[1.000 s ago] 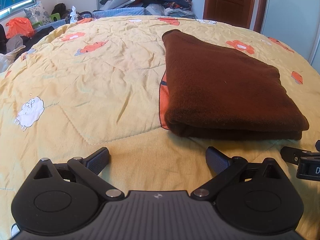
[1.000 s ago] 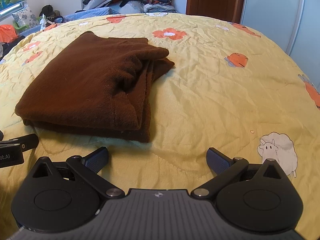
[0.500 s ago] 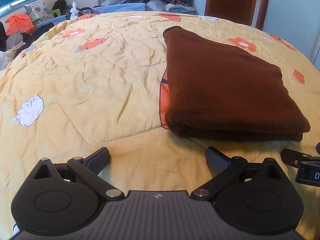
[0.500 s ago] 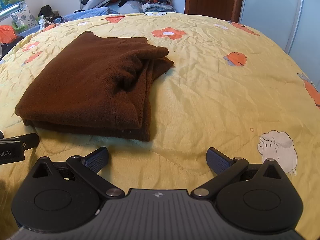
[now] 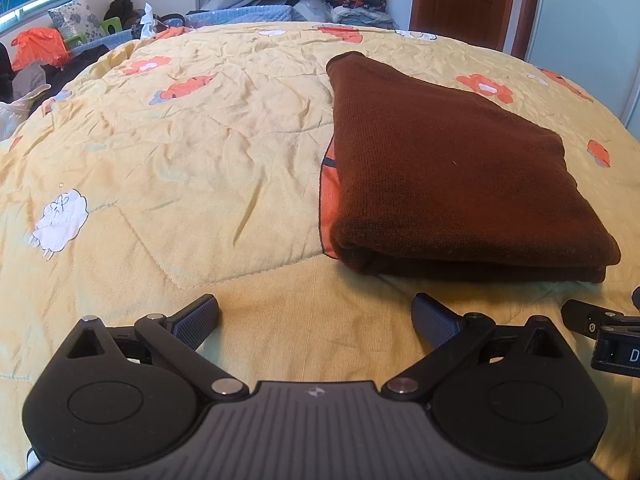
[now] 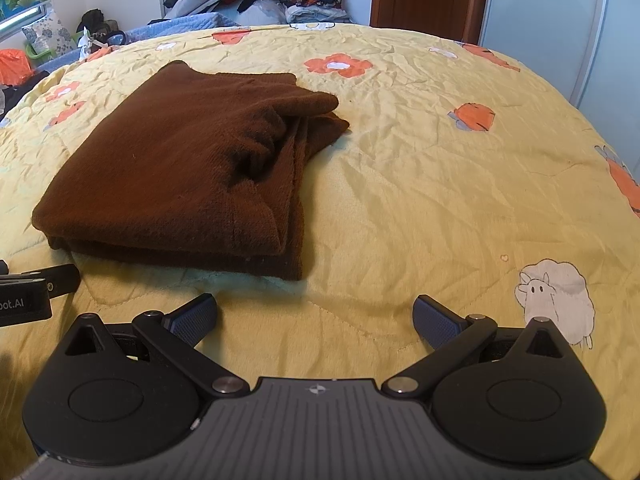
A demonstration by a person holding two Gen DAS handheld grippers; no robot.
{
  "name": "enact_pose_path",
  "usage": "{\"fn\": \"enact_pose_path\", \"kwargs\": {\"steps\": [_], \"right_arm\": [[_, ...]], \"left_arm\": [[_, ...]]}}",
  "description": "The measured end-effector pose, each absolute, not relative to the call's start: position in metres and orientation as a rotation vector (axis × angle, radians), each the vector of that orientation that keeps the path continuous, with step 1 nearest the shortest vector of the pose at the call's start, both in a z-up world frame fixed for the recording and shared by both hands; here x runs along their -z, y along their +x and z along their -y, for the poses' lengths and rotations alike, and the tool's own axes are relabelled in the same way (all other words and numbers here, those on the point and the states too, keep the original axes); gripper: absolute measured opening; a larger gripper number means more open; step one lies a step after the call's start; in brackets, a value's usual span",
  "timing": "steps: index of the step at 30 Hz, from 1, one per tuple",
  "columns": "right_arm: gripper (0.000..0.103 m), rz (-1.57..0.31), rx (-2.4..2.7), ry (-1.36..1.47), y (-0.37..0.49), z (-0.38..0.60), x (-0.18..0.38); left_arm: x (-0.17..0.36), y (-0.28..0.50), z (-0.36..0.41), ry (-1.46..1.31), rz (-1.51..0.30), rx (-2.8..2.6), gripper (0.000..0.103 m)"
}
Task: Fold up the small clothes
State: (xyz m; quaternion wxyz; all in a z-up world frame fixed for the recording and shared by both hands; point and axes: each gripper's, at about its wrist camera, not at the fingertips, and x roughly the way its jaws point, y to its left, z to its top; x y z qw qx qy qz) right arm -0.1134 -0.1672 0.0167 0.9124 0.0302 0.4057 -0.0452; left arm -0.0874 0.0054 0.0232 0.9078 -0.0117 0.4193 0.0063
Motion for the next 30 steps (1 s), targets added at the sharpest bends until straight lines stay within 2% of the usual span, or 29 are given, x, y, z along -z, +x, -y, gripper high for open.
{"fn": "enact_pose_path", "kwargs": {"steps": [30], "right_arm": [[0.103, -0.844, 0.085, 0.059, -0.1153, 0.1657, -0.0177]], "left_arm": [[-0.0229, -0.0874, -0.0055, -0.025, -0.867, -0.014, 0.103]]}}
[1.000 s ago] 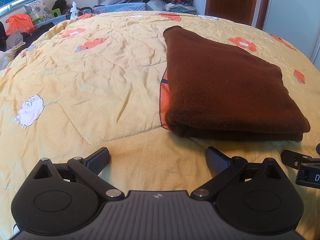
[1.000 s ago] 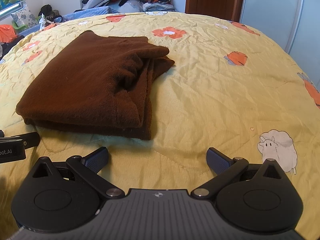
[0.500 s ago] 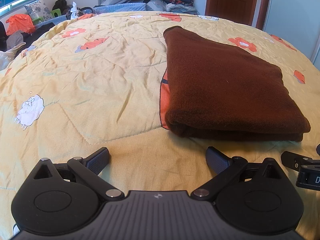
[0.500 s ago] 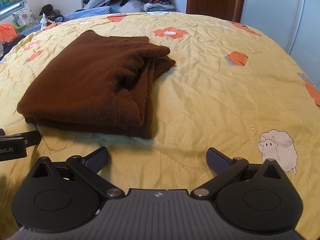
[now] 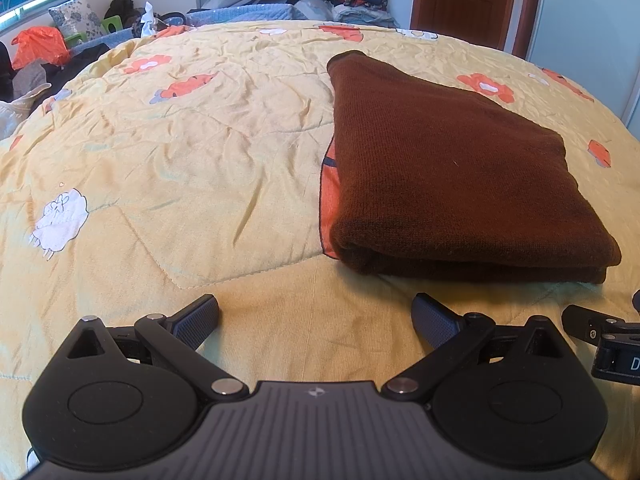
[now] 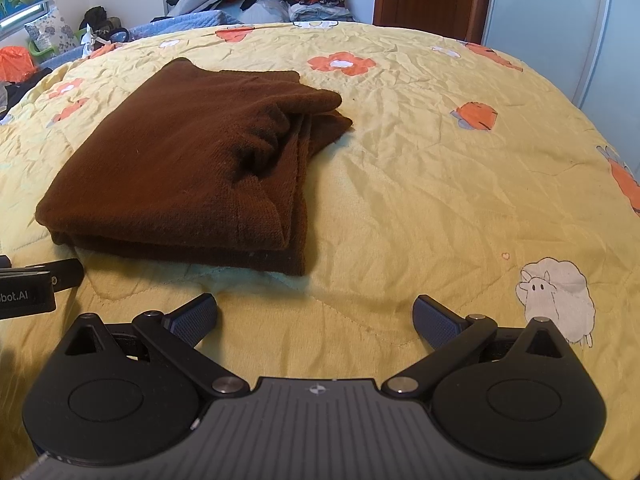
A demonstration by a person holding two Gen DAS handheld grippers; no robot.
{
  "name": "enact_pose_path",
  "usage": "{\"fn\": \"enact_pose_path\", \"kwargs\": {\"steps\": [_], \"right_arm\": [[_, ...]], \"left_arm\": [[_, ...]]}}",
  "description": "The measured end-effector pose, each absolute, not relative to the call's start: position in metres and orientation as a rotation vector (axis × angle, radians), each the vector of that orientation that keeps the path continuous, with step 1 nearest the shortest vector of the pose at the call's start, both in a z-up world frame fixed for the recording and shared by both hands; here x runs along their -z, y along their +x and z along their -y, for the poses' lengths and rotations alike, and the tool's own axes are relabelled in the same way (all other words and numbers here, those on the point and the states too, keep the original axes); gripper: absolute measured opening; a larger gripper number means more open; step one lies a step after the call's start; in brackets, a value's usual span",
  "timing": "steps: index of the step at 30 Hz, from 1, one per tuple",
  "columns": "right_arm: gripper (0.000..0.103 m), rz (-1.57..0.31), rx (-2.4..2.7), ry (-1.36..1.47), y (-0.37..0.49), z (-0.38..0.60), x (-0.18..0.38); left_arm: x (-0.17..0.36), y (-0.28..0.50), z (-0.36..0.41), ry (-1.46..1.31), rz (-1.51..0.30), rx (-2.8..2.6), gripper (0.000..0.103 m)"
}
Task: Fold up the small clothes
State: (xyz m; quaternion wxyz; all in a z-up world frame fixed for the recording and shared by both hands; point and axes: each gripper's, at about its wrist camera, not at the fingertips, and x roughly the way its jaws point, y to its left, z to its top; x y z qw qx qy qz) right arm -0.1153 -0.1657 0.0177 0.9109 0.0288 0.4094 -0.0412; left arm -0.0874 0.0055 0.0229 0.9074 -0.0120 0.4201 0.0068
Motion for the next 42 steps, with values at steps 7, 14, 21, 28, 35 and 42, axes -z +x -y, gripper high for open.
{"fn": "enact_pose_path", "kwargs": {"steps": [7, 14, 21, 28, 35, 42], "right_arm": [[0.103, -0.845, 0.085, 0.059, -0.1156, 0.1655, -0.018], [0.103, -0.848, 0.083, 0.059, -0.1156, 0.1652, -0.0177], [0.103, -0.85, 0.083, 0.058, -0.1151, 0.1654, -0.0173], [0.103, -0.852, 0.081, 0.058, -0.1146, 0.1654, -0.0172], [0.103, -0.856, 0.08, 0.057, -0.1139, 0.1657, -0.0174], [0.103, -0.858, 0.079, 0.057, -0.1135, 0.1659, -0.0172]], "left_arm": [[-0.0232, -0.0868, -0.0055, -0.025, -0.868, -0.014, 0.103], [-0.0231, -0.0863, -0.0052, -0.024, -0.872, -0.013, 0.103], [-0.0231, -0.0862, -0.0052, -0.025, -0.872, -0.014, 0.103], [-0.0229, -0.0848, -0.0059, -0.026, -0.877, -0.016, 0.103], [-0.0232, -0.084, -0.0059, -0.027, -0.879, -0.017, 0.103], [-0.0237, -0.0838, -0.0059, -0.028, -0.882, -0.016, 0.103]]}}
